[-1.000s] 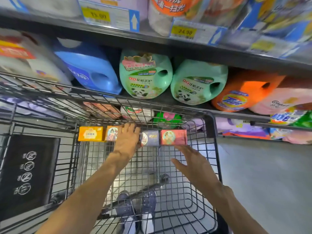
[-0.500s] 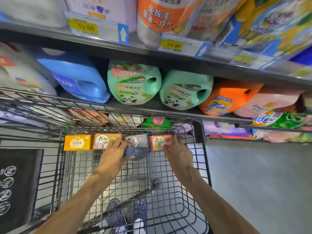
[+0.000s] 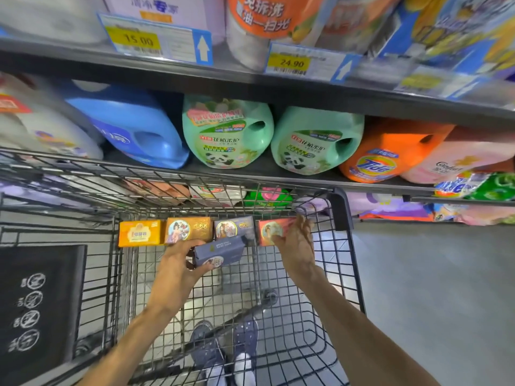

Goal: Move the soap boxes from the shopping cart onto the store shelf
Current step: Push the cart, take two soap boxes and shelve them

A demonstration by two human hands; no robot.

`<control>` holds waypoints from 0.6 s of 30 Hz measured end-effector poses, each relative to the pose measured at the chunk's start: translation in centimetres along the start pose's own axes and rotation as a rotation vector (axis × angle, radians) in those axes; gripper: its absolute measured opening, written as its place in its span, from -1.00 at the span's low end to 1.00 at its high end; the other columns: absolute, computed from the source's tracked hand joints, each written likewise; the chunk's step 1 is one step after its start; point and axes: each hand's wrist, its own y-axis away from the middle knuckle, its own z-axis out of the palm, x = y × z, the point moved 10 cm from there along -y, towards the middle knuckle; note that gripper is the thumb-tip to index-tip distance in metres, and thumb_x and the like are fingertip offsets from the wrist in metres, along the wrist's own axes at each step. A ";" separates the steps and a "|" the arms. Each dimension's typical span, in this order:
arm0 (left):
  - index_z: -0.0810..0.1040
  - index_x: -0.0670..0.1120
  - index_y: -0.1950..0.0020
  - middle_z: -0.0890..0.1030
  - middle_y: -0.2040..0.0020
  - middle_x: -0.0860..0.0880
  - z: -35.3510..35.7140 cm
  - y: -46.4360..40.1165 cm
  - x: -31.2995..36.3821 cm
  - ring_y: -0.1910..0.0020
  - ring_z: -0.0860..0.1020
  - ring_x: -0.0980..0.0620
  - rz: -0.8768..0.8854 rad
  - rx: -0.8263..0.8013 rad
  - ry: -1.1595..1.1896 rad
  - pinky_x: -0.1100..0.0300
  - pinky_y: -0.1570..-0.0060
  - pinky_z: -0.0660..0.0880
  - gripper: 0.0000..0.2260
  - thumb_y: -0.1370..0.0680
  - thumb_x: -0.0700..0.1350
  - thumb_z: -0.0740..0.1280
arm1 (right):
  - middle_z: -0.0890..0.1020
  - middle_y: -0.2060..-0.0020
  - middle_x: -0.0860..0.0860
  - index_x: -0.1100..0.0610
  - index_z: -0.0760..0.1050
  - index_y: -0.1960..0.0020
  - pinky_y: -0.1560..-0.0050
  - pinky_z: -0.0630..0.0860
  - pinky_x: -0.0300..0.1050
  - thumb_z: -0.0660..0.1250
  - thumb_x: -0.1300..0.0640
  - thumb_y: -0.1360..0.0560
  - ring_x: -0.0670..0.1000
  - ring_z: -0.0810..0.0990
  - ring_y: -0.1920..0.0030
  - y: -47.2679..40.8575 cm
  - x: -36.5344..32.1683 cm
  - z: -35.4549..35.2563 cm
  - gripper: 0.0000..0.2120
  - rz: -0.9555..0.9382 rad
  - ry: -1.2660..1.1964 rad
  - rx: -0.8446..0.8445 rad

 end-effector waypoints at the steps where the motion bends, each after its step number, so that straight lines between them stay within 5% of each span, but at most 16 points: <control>1: 0.55 0.04 -0.29 0.49 -0.11 0.20 -0.1 0.2 0.1 -0.19 0.49 0.08 -0.003 0.003 -0.005 -0.01 -0.24 0.51 -0.52 -0.40 -0.02 0.59 | 0.16 -0.53 0.24 0.25 -0.03 -0.58 -0.54 0.05 0.04 0.38 0.02 -0.56 0.23 0.09 -0.55 0.0 0.1 0.0 -0.19 0.011 -0.030 -0.004; 5: 0.50 0.17 -0.25 0.50 -0.11 0.22 -0.5 0.9 0.9 -0.16 0.50 0.09 -0.005 0.014 0.005 0.18 -0.17 0.47 -0.52 -0.39 0.01 0.59 | 0.12 -0.57 0.19 0.24 -0.12 -0.60 -0.50 -0.15 -0.12 0.48 0.03 -0.47 0.18 0.03 -0.58 0.4 0.0 -0.2 -0.01 0.020 -0.049 -0.009; 7: 0.46 0.25 -0.22 0.43 -0.08 0.38 -0.6 1.4 1.5 -0.10 0.55 0.09 -0.010 0.007 0.028 0.10 -0.14 0.55 -0.52 -0.39 0.03 0.59 | 0.36 -0.44 0.08 0.27 0.04 -0.57 -0.48 -0.09 -0.39 0.50 0.11 -0.46 0.08 0.28 -0.49 1.0 -0.3 -0.6 -0.11 0.011 -0.106 -0.011; 8: 0.46 0.27 -0.22 0.40 -0.08 0.42 -0.7 1.6 1.6 -0.05 0.59 0.07 -0.020 0.006 0.033 0.05 -0.12 0.58 -0.51 -0.39 0.04 0.59 | 0.52 -0.25 -0.01 0.25 0.23 -0.49 -0.35 0.10 -0.57 0.49 0.18 -0.46 -0.02 0.48 -0.32 1.4 -0.7 -1.0 -0.29 -0.007 -0.150 -0.014; 10: 0.46 0.29 -0.22 0.46 -0.09 0.39 -0.8 1.9 1.6 0.06 0.65 0.07 -0.055 0.006 0.087 0.03 -0.03 0.63 -0.50 -0.37 0.08 0.59 | 0.66 0.06 -0.13 0.12 0.52 -0.19 -0.02 0.51 -0.39 0.46 0.28 -0.45 -0.16 0.63 0.02 2.2 -1.7 -1.6 -0.67 -0.080 -0.284 -0.013; 11: 0.46 0.31 -0.21 0.56 -0.09 0.30 -0.9 2.0 1.6 0.10 0.67 0.08 -0.075 0.007 0.123 0.03 0.01 0.64 -0.50 -0.36 0.10 0.59 | 0.68 0.13 -0.14 0.05 0.56 -0.08 0.09 0.55 -0.29 0.44 0.28 -0.44 -0.14 0.65 0.07 2.5 -2.0 -2.0 -0.75 -0.097 -0.332 -0.009; 15: 0.48 0.34 -0.17 0.70 0.00 0.08 -1.7 2.6 2.1 0.25 0.65 0.20 -0.118 0.031 0.219 -0.01 0.07 0.64 -0.50 -0.36 -0.01 0.60 | 0.63 0.22 -0.18 -0.06 0.52 0.04 0.36 0.42 -0.48 0.34 0.17 -0.55 -0.22 0.61 0.24 3.6 -2.8 -4.1 -0.87 -0.134 -0.366 0.011; 18: 0.54 0.04 -0.28 0.67 0.05 0.01 -2.7 3.3 3.2 0.32 0.57 0.26 -0.108 0.034 0.287 -0.11 0.02 0.57 -0.56 -0.45 -0.16 0.55 | 0.69 0.19 -0.07 -0.07 0.53 0.03 0.26 0.56 -0.35 0.36 0.18 -0.56 -0.20 0.67 0.21 4.9 -2.5 -5.3 -0.85 -0.151 -0.465 -0.013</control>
